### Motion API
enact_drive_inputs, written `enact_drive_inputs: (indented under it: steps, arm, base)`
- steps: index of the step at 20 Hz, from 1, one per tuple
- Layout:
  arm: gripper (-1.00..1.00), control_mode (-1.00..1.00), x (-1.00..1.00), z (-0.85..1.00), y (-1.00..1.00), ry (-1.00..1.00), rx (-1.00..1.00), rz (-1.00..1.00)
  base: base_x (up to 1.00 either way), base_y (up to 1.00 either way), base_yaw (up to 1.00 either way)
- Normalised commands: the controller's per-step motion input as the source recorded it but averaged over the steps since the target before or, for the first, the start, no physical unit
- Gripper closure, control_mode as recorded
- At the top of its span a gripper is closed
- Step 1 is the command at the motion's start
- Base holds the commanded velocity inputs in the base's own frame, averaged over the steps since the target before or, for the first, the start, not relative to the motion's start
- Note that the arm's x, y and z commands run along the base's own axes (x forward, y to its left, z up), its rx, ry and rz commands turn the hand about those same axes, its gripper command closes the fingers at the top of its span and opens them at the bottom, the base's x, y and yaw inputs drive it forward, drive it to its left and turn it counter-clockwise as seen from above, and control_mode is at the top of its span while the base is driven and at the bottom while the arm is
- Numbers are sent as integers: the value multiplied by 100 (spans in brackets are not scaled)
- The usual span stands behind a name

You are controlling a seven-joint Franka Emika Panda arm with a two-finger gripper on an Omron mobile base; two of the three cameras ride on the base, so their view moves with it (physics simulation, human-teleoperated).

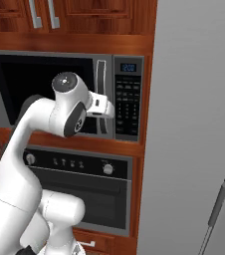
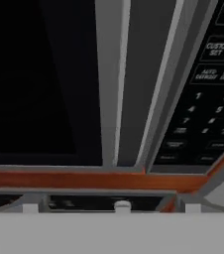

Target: Pick the broccoli from the counter and place it in the microwave. Then turn on the microwave.

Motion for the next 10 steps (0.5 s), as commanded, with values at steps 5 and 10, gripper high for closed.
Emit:
enact_drive_inputs:
  steps: [5,10]
  arm:
    - [-100,-100,34,0,-18,-2,4,0]
    - [-100,-100,45,1,-3,0,5,0]
  base:
    - [0,0,0]
    - [0,0,0]
